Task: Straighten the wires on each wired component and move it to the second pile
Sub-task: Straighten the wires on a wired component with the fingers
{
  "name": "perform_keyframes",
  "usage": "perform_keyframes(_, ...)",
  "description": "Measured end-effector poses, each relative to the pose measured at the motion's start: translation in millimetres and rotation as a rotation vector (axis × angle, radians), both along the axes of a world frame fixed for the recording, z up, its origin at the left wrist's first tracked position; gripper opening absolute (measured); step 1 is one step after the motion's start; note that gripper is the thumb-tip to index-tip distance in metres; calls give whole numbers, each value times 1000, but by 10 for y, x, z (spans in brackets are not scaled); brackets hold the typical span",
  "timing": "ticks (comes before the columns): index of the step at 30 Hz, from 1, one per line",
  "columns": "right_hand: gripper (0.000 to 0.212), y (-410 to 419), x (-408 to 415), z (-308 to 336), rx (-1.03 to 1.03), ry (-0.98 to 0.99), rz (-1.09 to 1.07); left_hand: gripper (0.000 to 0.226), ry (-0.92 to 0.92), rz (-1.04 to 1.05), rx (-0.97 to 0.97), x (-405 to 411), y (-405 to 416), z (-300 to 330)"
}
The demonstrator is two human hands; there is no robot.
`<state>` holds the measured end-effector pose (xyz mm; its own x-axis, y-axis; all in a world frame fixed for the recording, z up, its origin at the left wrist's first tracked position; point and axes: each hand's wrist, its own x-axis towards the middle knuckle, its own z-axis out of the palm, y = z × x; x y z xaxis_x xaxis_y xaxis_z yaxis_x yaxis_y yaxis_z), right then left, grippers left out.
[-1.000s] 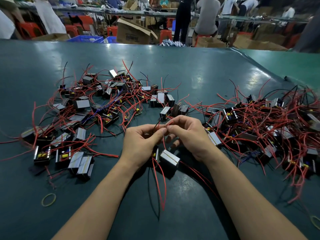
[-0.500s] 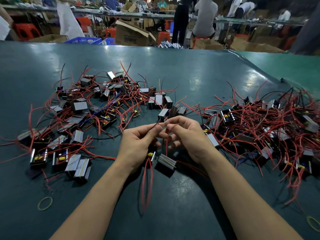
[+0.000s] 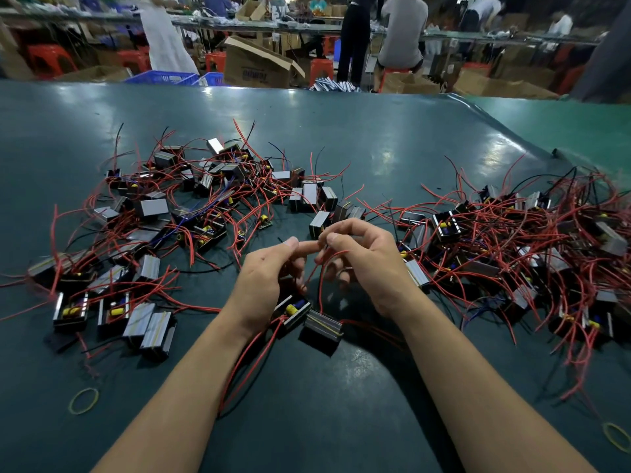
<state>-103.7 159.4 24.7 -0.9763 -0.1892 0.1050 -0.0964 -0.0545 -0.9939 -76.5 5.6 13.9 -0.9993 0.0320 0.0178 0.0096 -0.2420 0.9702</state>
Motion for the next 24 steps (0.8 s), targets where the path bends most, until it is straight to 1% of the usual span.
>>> perform_keyframes(2, 19, -3, -6, -1, -14, -6, 5, 28, 34, -3, -81, 8, 2, -11)
perform_keyframes(4, 16, 2, -14, -4, -46, -33, 23, 22, 60, 0, -142, 16, -1, -14)
perform_keyframes(7, 14, 11, -20, -19, -56, -64, 79, 28, 38, 10, -86, 25, -1, -9)
perform_keyframes(9, 12, 9, -20, -32, -40, -58, 115, 25, 18, -12, -1, 43, 3, 0)
perform_keyframes(11, 10, 23, -14, -27, -37, -48, 153, 23, 25, -22, 14, 57, 13, 1)
perform_keyframes(13, 12, 53, -13, -14, -33, -41, 206, 30, 62, -19, -40, 55, 11, -5)
perform_keyframes(16, 16, 72, 0, 14, -17, -49, 253, 55, 70, 30, -175, 33, -8, -14)
perform_keyframes(17, 16, 69, 3, 16, -11, -51, 253, 57, 63, 42, -189, 30, -6, -14)
perform_keyframes(21, 7, 51, 0, -8, 33, -27, 222, 40, 48, 42, -182, 29, 28, -42)
perform_keyframes(24, 11, 29, -12, -12, 43, 24, 126, 39, 59, 18, -175, 33, 33, -24)
